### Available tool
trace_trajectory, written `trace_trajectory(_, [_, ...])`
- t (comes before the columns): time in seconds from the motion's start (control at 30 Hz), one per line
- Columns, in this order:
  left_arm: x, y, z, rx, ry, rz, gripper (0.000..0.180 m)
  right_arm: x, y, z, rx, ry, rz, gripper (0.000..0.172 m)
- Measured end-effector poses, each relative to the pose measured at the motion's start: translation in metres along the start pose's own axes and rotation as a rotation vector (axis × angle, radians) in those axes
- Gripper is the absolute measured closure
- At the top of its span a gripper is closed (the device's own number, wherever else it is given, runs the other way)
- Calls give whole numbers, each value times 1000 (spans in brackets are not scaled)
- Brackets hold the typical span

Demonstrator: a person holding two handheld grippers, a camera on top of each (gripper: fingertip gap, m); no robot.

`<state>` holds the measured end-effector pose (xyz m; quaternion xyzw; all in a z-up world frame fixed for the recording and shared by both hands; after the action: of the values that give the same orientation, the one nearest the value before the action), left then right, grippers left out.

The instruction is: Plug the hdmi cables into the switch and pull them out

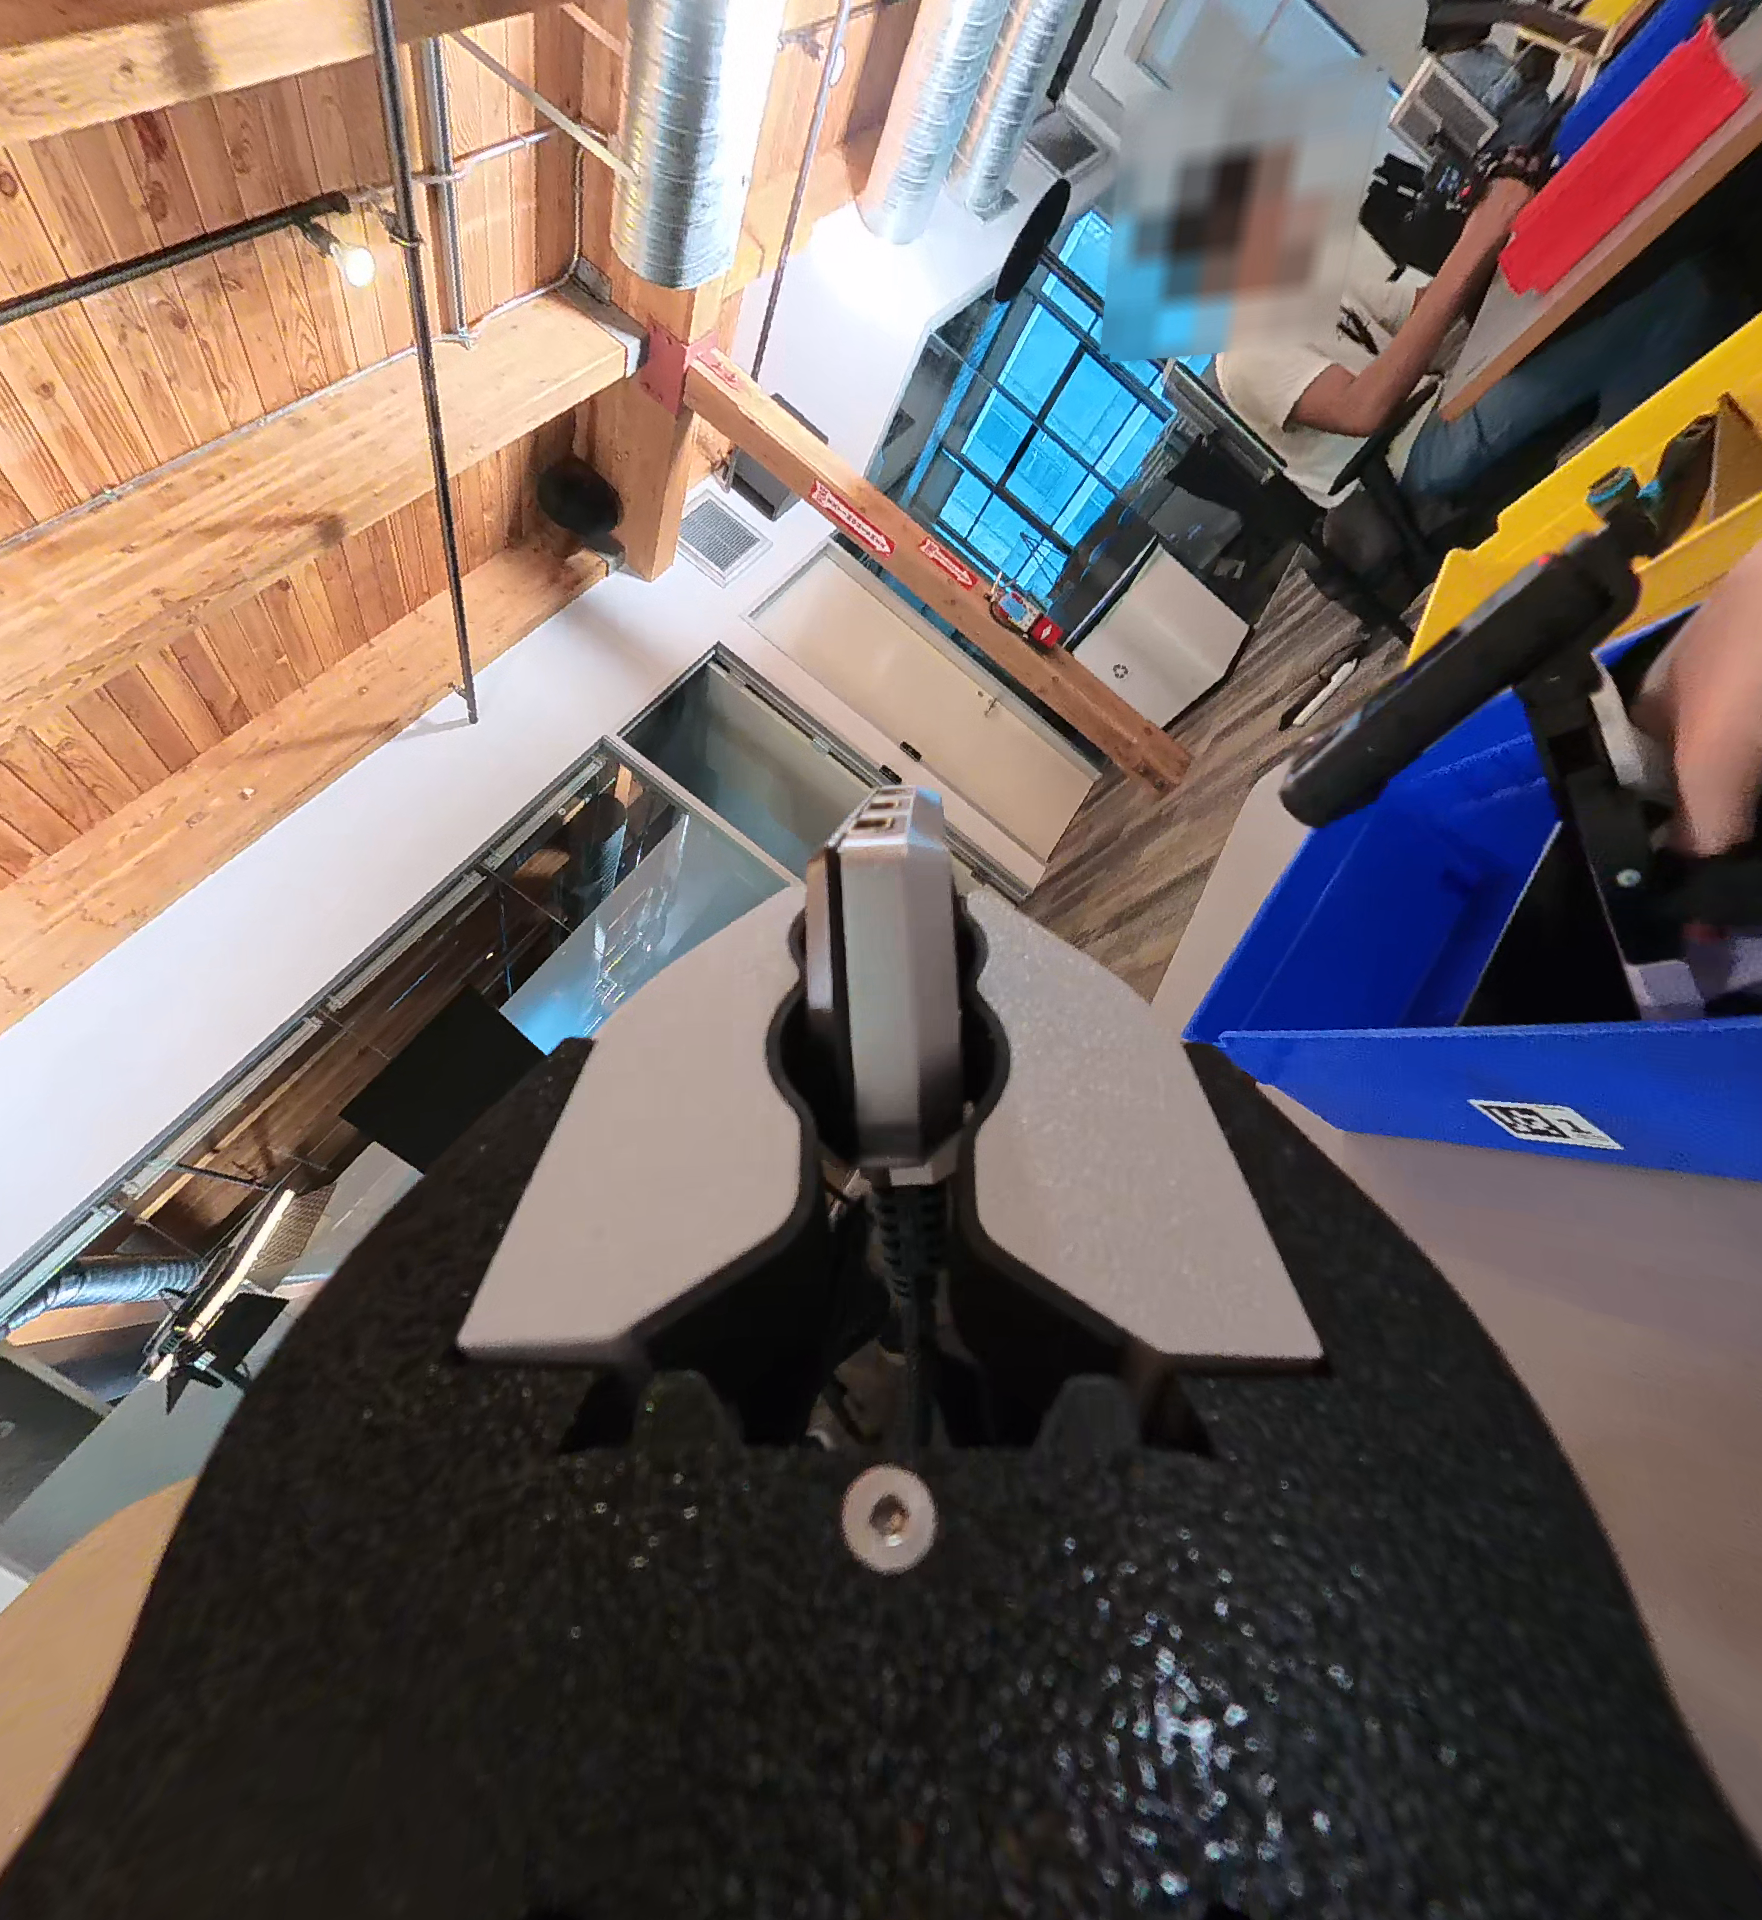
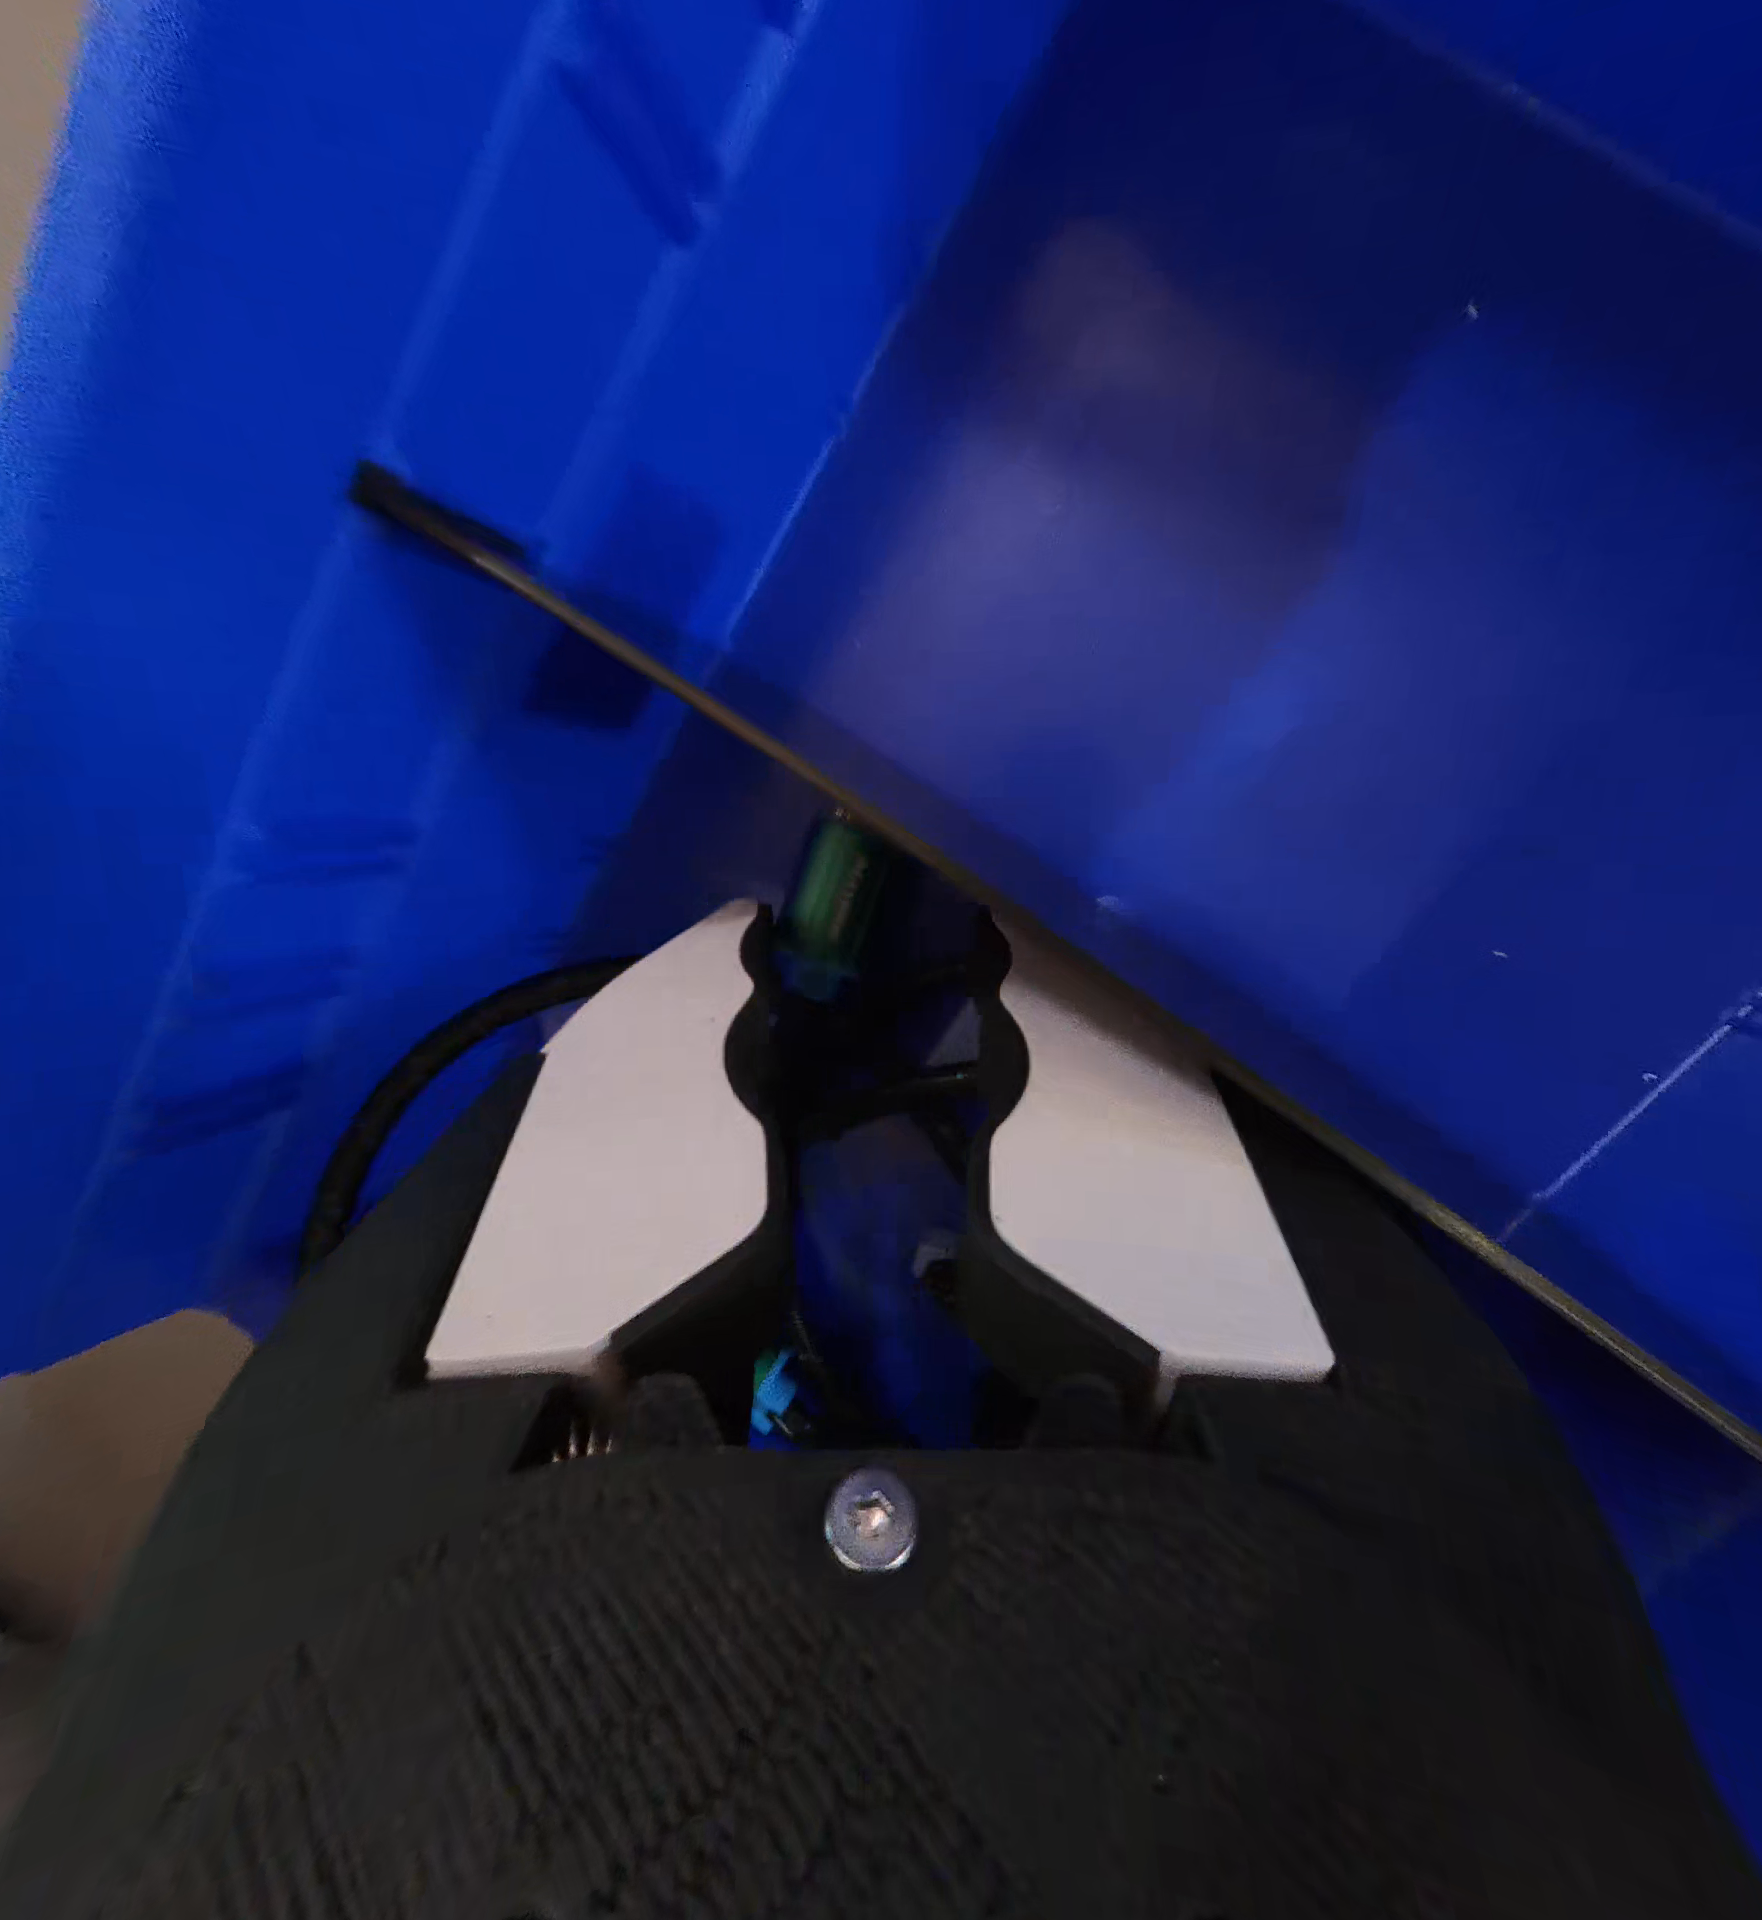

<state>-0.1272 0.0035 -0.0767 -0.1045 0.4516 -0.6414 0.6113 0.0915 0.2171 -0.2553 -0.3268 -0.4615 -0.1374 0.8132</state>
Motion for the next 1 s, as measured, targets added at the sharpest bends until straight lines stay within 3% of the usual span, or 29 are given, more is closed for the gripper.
trace_trajectory(0.33, [3,-2,0,15,15,-11,158,-12,-4,2,47,-46,-35,144])
trace_trajectory(0.47, [2,-3,-2,34,-14,6,158,-7,-13,1,187,-50,-59,146])
trace_trajectory(0.73, [-7,-3,-15,101,-111,4,158,53,-66,-9,675,270,-205,149])
trace_trajectory(0.9, [-12,5,-8,151,-58,-49,158,104,-101,-27,1090,599,-426,153])
trace_trajectory(1.0, [-15,11,-1,179,-6,-94,158,120,-110,-38,1266,713,-651,159])
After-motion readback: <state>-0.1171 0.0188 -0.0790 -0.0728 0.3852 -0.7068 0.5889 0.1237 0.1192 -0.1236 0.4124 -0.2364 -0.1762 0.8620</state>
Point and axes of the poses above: each gripper's, where its closed fingertips meet, x back along the fingers, z out of its top, y = z × x across the jaws, the point moved 9 cm from there along x, back along the fingers, and after that the axes turned 13 degrees about z, right-handed, at the moved point
